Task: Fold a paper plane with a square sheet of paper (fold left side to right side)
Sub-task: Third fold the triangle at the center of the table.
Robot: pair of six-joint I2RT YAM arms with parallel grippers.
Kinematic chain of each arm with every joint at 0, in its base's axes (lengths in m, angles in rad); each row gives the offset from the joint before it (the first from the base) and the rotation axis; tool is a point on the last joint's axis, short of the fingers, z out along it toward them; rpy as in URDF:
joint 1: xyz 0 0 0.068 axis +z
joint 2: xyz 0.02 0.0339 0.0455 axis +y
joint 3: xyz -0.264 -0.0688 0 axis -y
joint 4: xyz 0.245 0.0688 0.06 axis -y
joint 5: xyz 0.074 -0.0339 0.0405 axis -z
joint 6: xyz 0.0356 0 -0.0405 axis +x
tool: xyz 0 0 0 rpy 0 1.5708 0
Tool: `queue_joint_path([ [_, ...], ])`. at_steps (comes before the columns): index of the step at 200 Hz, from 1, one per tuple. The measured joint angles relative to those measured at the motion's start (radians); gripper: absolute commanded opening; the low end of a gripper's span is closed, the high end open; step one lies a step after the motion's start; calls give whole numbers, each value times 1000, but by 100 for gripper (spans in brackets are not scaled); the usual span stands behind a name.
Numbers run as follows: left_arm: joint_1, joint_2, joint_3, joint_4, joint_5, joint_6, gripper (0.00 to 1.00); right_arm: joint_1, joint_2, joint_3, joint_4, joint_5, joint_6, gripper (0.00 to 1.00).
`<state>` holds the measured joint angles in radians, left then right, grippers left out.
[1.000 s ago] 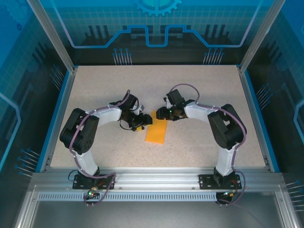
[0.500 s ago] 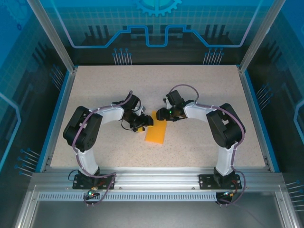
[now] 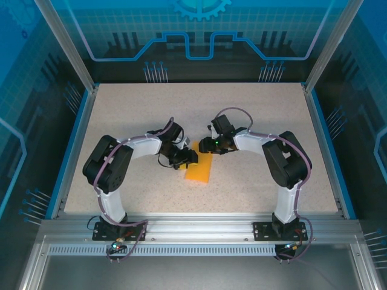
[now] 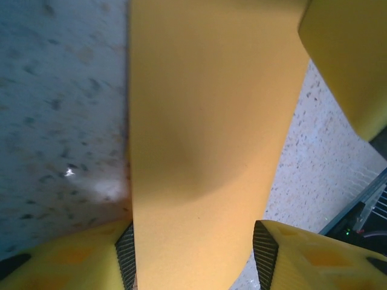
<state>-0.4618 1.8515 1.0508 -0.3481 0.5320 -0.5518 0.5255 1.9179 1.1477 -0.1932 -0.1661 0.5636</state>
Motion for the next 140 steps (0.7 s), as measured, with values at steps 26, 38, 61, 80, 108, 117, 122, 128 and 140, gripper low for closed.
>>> queue_joint_path([
  [26,-6,0,0,2,1,0,52,0,0,0,1,0,-4,56],
  [38,-6,0,0,2,1,-2,51,0,0,0,1,0,-6,55],
  [61,-6,0,0,2,1,-10,44,0,0,0,1,0,-7,56],
  [80,-6,0,0,2,0,-19,37,0,0,0,3,0,-11,57],
  [108,-6,0,-2,4,0,-35,24,0,0,0,10,0,-26,58],
  [117,-7,0,-5,6,0,-39,21,0,0,0,12,0,-33,59],
  [122,-8,0,-7,6,0,-45,20,0,0,0,13,0,-37,59],
  [128,-9,0,-10,7,0,-49,19,0,-1,0,13,0,-42,60],
  [140,-11,-1,-17,13,0,-55,16,0,-3,0,14,1,-56,61],
])
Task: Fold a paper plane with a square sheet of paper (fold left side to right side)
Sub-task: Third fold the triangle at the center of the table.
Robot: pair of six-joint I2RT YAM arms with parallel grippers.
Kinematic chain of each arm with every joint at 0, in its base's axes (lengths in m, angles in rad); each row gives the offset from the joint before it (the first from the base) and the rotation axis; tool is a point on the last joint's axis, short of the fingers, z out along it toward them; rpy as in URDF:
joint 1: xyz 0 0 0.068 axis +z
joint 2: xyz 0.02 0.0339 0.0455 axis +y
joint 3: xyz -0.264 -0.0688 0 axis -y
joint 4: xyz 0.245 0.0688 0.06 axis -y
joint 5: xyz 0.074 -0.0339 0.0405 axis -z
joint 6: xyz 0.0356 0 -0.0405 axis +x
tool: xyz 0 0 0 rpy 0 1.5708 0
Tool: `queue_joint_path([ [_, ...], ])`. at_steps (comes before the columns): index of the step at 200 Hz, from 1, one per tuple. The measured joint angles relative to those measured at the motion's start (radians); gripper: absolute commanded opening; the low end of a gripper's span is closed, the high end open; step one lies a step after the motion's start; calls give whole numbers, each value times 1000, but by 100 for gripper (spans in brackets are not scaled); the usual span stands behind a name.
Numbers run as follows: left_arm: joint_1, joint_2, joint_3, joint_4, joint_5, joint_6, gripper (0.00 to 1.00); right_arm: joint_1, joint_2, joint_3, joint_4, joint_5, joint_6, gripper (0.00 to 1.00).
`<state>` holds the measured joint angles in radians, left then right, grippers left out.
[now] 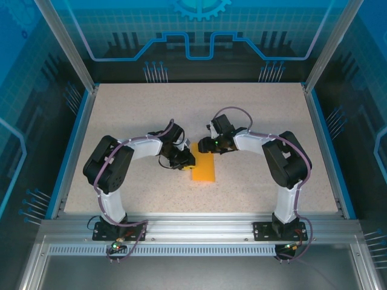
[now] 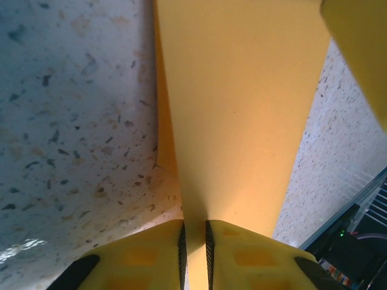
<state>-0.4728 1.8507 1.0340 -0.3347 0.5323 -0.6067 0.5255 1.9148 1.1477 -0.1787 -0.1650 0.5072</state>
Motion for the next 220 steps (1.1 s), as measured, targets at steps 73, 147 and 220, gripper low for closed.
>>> queue_joint_path([
  [73,-6,-37,-37,34,0,-81,9,4,-240,-129,50,60,-108,75],
  [147,-7,-91,-39,34,0,-129,8,222,-523,-404,86,196,-211,92],
  [220,-8,-94,-39,30,0,-129,8,492,-498,-517,178,373,-337,97],
])
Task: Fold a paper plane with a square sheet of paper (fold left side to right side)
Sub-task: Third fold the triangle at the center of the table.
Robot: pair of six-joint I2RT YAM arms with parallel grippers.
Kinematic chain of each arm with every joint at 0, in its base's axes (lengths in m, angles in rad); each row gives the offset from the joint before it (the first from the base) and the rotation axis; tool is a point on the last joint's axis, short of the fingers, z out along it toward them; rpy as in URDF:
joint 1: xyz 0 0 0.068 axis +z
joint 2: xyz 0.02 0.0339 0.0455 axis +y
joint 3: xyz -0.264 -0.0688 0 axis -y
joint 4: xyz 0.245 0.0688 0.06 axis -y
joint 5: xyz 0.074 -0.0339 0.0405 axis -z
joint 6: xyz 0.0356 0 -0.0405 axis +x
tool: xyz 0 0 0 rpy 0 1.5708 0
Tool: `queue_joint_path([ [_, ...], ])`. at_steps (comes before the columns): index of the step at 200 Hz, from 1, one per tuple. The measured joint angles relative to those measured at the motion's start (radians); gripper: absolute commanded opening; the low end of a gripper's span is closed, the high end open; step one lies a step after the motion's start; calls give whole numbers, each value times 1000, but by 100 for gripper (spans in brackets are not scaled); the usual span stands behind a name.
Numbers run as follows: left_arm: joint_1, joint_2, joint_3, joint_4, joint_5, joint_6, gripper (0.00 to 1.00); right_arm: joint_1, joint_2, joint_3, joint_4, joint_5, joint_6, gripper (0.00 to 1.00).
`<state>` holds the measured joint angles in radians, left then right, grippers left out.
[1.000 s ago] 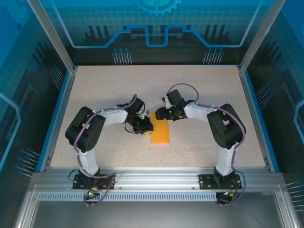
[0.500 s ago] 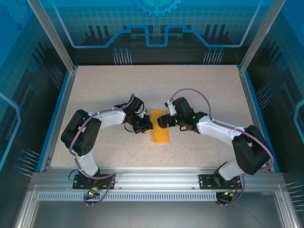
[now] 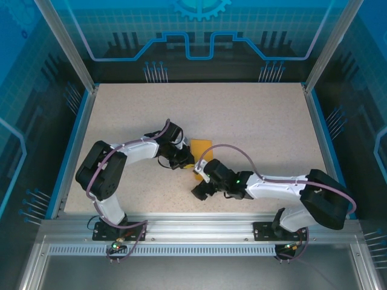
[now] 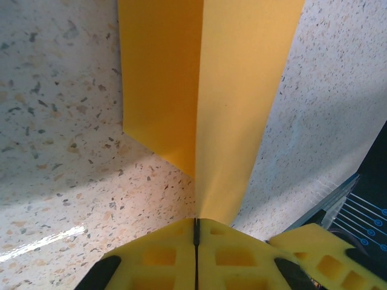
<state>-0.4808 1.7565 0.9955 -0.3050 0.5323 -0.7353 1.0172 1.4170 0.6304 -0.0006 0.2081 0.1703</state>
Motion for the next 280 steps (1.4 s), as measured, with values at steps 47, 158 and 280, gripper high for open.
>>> queue_joint_path([
  [47,0,0,0,-3,0,0,8,12,130,60,5,50,-55,94],
  [158,0,0,0,-4,0,0,9,10,168,112,32,72,-100,41],
  [280,0,-3,16,-78,-23,36,38,-50,127,110,16,-91,-90,0],
])
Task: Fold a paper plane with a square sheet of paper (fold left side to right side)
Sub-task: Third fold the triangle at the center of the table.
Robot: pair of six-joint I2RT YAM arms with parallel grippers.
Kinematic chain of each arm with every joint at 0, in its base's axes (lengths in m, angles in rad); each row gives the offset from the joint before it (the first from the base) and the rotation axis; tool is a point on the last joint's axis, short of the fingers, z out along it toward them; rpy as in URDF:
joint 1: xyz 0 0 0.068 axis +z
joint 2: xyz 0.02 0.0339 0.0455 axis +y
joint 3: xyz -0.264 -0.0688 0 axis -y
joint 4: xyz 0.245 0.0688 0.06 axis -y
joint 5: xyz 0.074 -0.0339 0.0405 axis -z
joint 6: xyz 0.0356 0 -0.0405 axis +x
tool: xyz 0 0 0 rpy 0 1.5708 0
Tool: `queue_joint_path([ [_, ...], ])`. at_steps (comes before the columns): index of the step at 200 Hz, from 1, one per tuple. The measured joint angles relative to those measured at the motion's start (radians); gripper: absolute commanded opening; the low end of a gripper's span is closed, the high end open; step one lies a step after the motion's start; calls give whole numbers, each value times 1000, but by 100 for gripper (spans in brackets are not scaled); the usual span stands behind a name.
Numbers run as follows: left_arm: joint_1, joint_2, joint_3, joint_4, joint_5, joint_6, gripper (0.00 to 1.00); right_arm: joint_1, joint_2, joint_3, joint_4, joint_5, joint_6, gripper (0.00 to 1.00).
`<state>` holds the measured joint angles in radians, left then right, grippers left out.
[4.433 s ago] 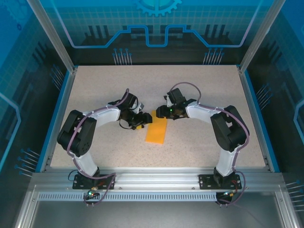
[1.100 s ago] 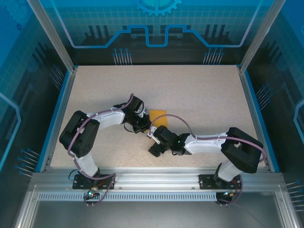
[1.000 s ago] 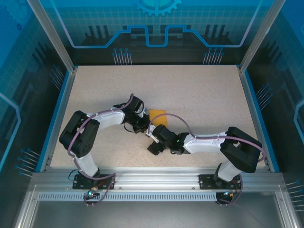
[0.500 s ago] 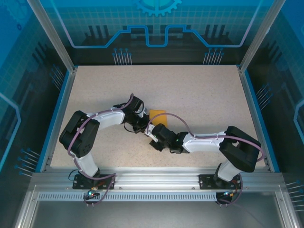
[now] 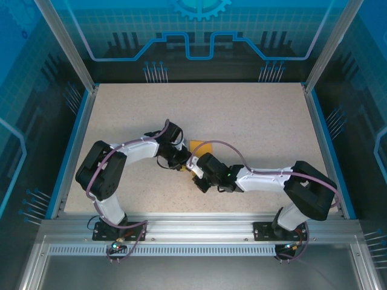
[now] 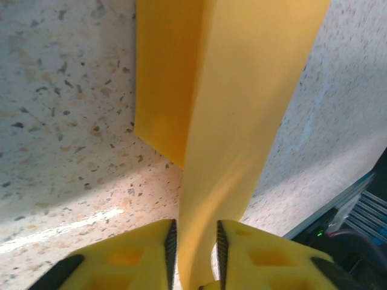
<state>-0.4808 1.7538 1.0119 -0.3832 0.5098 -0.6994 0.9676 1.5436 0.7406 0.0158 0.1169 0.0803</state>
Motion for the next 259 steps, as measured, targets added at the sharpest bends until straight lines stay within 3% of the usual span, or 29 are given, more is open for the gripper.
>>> queue_joint_path([
  [34,15,-60,22,-69,-34,46,50,-27,-16,-1,-13,-49,14,0],
  [66,49,-97,85,-124,-63,91,51,-38,-16,-1,-32,-80,32,0],
  [142,58,60,332,-173,-74,194,29,-48,-13,2,-42,-129,61,0],
  [259,8,380,540,-190,0,265,22,-92,2,6,-41,-208,101,0],
])
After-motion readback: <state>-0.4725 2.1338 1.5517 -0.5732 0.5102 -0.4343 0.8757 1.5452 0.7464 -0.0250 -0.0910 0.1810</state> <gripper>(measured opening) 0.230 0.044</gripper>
